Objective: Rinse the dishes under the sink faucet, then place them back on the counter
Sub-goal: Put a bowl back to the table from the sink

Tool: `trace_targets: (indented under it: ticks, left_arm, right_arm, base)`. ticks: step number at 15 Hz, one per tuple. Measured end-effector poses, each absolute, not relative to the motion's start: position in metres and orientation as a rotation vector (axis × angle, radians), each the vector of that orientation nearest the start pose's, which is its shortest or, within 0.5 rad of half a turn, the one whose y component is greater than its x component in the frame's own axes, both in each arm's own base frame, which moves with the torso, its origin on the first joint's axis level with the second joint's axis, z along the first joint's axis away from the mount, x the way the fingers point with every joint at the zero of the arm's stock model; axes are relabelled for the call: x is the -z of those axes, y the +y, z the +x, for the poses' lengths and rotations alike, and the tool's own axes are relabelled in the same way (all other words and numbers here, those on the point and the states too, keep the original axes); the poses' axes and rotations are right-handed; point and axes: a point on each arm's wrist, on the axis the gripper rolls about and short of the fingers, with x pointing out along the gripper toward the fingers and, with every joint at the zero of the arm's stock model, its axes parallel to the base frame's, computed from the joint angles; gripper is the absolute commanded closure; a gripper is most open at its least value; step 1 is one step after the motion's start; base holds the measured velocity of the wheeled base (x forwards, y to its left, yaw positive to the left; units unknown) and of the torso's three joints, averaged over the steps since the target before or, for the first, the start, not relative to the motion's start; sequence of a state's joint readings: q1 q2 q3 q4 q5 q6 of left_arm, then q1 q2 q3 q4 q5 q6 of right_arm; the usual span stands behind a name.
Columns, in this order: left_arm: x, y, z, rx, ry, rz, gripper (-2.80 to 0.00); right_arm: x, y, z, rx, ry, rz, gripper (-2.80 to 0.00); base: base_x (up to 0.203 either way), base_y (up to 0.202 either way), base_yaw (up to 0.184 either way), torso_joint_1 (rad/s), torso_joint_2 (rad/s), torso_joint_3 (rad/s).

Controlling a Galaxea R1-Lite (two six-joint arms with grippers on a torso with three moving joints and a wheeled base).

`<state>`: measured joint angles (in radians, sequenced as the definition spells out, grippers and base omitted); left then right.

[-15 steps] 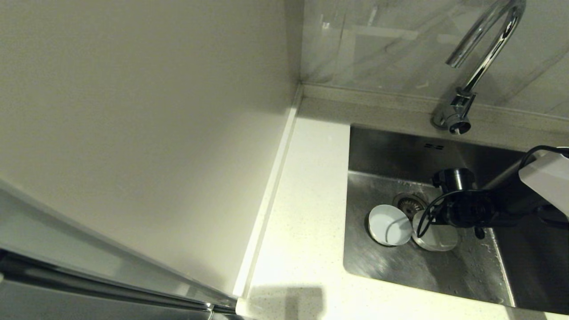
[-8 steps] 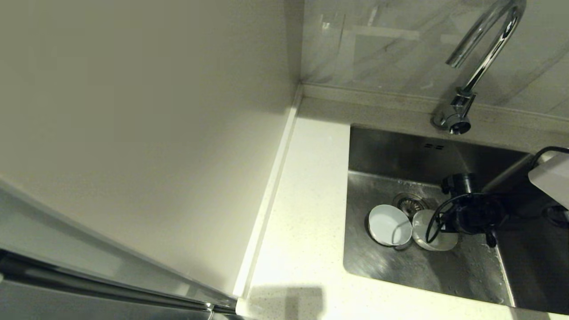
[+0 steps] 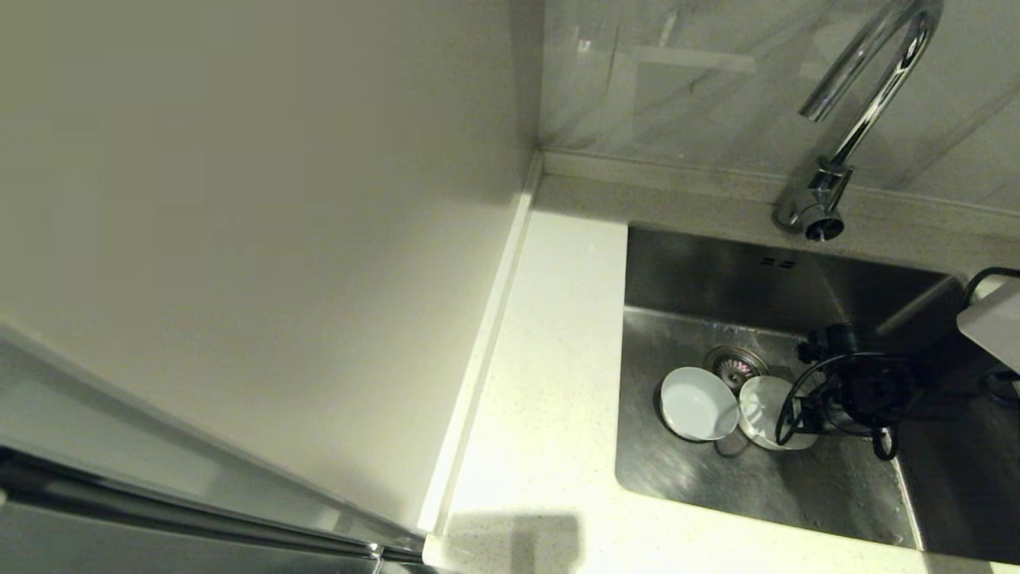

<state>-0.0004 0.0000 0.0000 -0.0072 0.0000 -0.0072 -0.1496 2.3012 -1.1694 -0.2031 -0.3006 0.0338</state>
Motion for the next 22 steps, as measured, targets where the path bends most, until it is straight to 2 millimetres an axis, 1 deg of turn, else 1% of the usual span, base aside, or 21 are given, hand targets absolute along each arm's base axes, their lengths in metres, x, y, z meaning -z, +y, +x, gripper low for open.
trace_targets:
  ticks: [3, 6, 8, 9, 10, 13, 17, 19, 22]
  left_arm:
    - [-0.076, 0.0, -0.023, 0.0, -0.007, -0.007, 0.0]
    - [-0.076, 0.0, -0.023, 0.0, -0.007, -0.007, 0.0]
    - [-0.076, 0.0, -0.023, 0.0, -0.007, -0.007, 0.0]
    - [-0.076, 0.0, -0.023, 0.0, -0.007, -0.008, 0.0]
    - [-0.076, 0.0, -0.023, 0.0, -0.008, -0.007, 0.0]
    - [-0.076, 0.0, -0.023, 0.0, -0.007, -0.007, 0.0]
    - [-0.076, 0.0, -0.023, 0.0, -0.007, -0.007, 0.0]
    - [-0.076, 0.0, -0.023, 0.0, -0.007, -0.007, 0.0]
    - [-0.076, 0.0, -0.023, 0.001, -0.008, -0.007, 0.0]
  right_arm:
    - [-0.015, -0.073, 0.407, 0.451, 0.927, 0.026, -2.8]
    - [-0.017, -0.085, 0.415, 0.445, 0.968, 0.138, -2.8]
    - [-0.017, -0.091, 0.417, 0.441, 0.995, 0.175, -2.8]
    - [-0.016, -0.094, 0.418, 0.445, 0.994, 0.179, -2.58]
    - [-0.016, -0.096, 0.418, 0.451, 0.992, 0.174, 0.0]
    - [-0.018, -0.099, 0.419, 0.448, 0.988, 0.173, 0.0]
    - [-0.025, -0.1, 0.421, 0.439, 0.966, 0.181, 0.0]
    - [-0.031, -0.1, 0.42, 0.438, 0.953, 0.187, 0.0]
    - [-0.046, -0.111, 0.413, 0.466, 0.939, 0.199, 0.0]
  base:
    - [0.0, 0.0, 0.0, 0.0, 0.0, 0.0]
    - [0.0, 0.0, 0.0, 0.0, 0.0, 0.0]
    - [0.0, 0.0, 0.0, 0.0, 0.0, 0.0]
    - [0.0, 0.0, 0.0, 0.0, 0.0, 0.0]
    - [0.0, 0.0, 0.0, 0.0, 0.0, 0.0]
    - [0.0, 0.0, 0.0, 0.0, 0.0, 0.0]
    - [0.0, 0.0, 0.0, 0.0, 0.0, 0.0]
    - [0.0, 0.0, 0.0, 0.0, 0.0, 0.0]
    - [0.0, 0.0, 0.0, 0.0, 0.0, 0.0]
